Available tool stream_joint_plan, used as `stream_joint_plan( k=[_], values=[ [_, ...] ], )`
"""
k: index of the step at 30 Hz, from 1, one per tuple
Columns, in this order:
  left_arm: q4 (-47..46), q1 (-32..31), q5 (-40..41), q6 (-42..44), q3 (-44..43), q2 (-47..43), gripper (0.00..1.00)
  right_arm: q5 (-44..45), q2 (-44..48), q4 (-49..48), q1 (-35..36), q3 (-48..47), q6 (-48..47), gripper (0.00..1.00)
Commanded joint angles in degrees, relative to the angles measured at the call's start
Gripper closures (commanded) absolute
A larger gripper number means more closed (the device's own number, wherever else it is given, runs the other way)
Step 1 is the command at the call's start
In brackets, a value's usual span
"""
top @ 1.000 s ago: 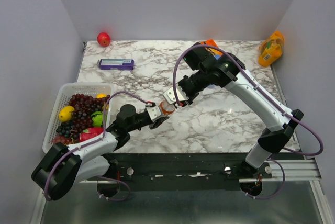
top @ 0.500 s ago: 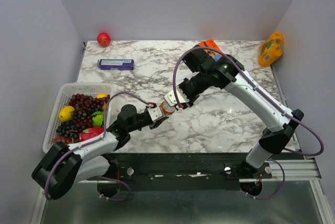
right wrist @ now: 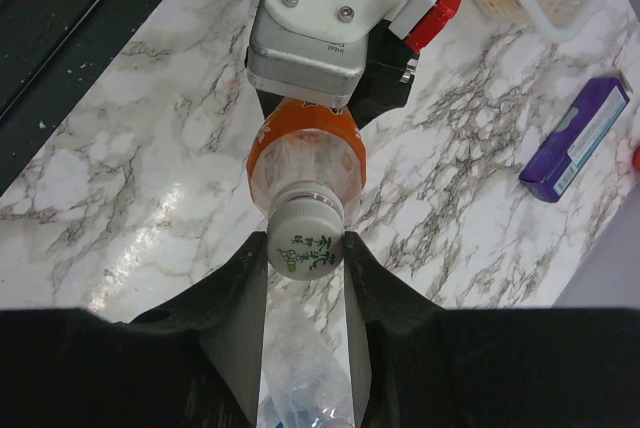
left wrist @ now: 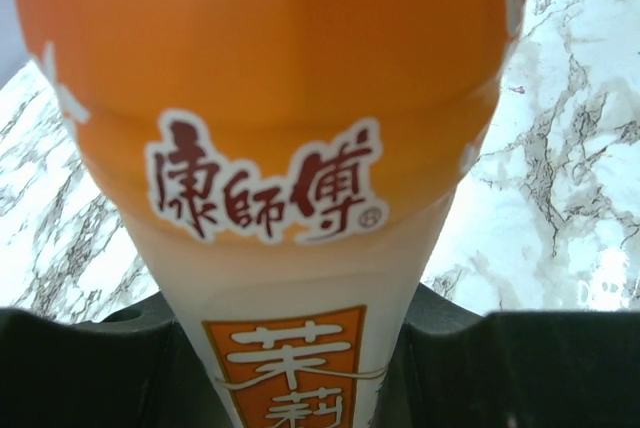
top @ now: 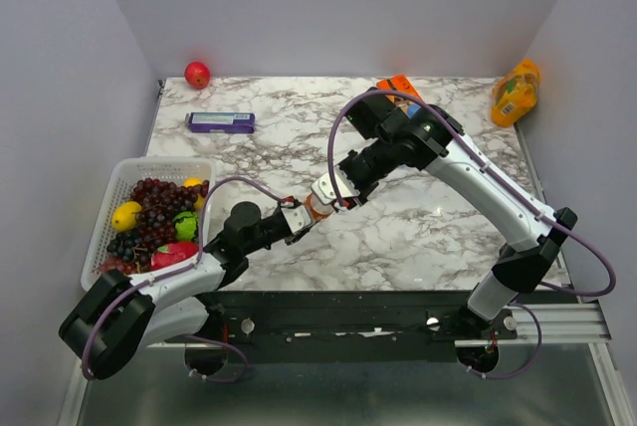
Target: Screw on the bottle caps
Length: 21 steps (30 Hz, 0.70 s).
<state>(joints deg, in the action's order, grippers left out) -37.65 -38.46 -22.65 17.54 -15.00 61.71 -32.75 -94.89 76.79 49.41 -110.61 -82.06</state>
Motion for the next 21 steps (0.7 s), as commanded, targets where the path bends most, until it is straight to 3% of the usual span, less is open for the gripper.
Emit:
stream_joint_plan(
  k=[1,9,21],
  values=[
    [-11.29,-1.27,6.91,-1.62,0.50,-2.39,1.00,0.23,-2.84,10.48,0.34,1.36,2.95,0.70],
    [-16.40,-1.62,16.32,-4.97,0.07,-2.39,1.00,-0.39,-8.02,10.57,-0.01,-2.24,12.17,0.70],
    [-14.91,-1.62,28.71,-14.90,-5.56,-1.68,1.00,-2.13,-17.34,6.36,-3.08,-10.50,38.71,0.73]
  ],
)
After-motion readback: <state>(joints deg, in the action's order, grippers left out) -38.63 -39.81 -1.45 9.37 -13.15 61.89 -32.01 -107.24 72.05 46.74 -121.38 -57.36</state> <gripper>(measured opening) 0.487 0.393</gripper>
